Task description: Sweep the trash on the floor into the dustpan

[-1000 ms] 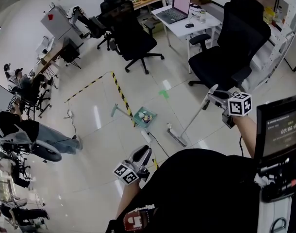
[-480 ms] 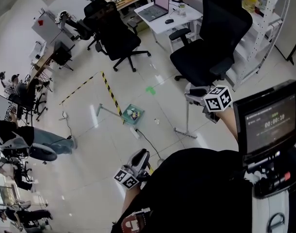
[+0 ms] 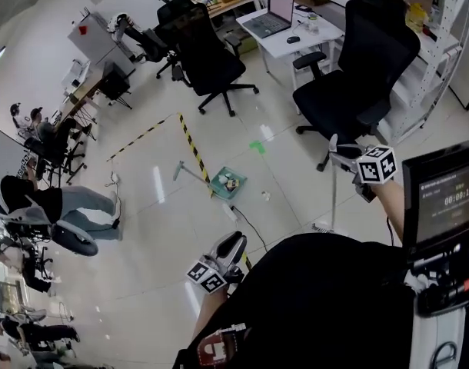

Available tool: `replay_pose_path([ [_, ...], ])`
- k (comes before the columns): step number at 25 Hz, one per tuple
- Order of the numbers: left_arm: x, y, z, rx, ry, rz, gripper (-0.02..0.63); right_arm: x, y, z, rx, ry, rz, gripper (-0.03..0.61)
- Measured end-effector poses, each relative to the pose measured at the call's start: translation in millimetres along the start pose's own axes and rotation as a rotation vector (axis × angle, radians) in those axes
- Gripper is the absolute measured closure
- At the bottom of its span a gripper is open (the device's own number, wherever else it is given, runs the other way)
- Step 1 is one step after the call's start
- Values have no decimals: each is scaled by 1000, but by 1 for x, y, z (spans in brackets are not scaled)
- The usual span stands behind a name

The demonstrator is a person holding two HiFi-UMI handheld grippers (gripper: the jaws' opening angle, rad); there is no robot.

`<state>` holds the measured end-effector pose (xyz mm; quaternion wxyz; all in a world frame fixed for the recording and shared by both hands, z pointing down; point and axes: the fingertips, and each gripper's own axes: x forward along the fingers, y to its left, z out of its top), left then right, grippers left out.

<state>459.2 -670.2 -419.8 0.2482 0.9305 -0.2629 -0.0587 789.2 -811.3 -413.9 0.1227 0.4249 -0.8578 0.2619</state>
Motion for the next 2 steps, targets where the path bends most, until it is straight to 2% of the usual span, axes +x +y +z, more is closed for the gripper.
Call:
replay_pose_path([
  [2, -17, 9, 7, 1, 1, -10, 528, -2, 6, -7, 24, -1, -44, 480],
])
